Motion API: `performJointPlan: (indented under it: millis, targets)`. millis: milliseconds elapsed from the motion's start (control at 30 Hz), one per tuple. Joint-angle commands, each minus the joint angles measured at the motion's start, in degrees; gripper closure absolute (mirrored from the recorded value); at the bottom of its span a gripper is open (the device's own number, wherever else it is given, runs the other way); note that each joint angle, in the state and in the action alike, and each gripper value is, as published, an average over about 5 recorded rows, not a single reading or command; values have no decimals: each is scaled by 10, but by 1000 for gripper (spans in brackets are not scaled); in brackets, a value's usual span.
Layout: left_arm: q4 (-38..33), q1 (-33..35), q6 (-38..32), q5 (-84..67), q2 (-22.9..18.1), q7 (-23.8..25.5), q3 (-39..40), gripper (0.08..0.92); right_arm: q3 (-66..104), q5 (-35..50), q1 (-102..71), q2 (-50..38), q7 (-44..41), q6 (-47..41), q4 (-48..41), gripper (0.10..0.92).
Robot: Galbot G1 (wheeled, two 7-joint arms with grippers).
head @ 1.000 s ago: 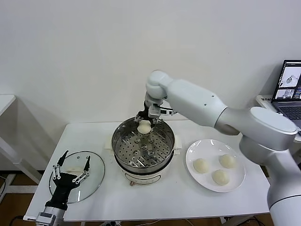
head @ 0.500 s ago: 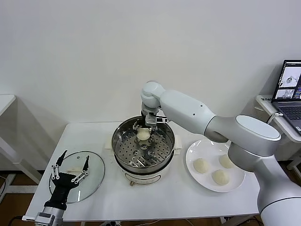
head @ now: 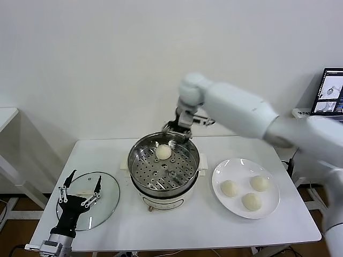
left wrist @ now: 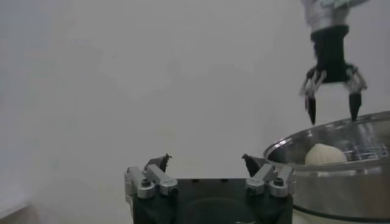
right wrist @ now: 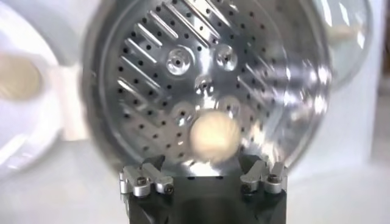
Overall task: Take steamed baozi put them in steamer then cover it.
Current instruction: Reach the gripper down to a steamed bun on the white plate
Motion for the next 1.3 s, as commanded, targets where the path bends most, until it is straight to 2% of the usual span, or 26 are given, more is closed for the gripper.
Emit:
performJointPlan:
  millis: [33, 200, 367, 667, 1300]
  targets:
    - [1, -2, 1, 0, 1, 0, 4, 177, -174, 283, 100, -199, 3, -285, 55, 203]
    - [1, -2, 2, 0, 0, 0, 5, 177, -218, 283, 51, -256, 25, -308, 82, 203]
    - [3, -2, 2, 0, -1, 0, 5, 177, -220, 264, -29, -274, 56, -324, 108, 203]
    - [7, -1, 0, 1, -4, -2, 2, 177, -188, 234, -112, -244, 112, -334, 84, 203]
    - [19, 0, -5, 1, -6, -3, -4, 177, -139, 206, -179, -169, 161, -325, 24, 203]
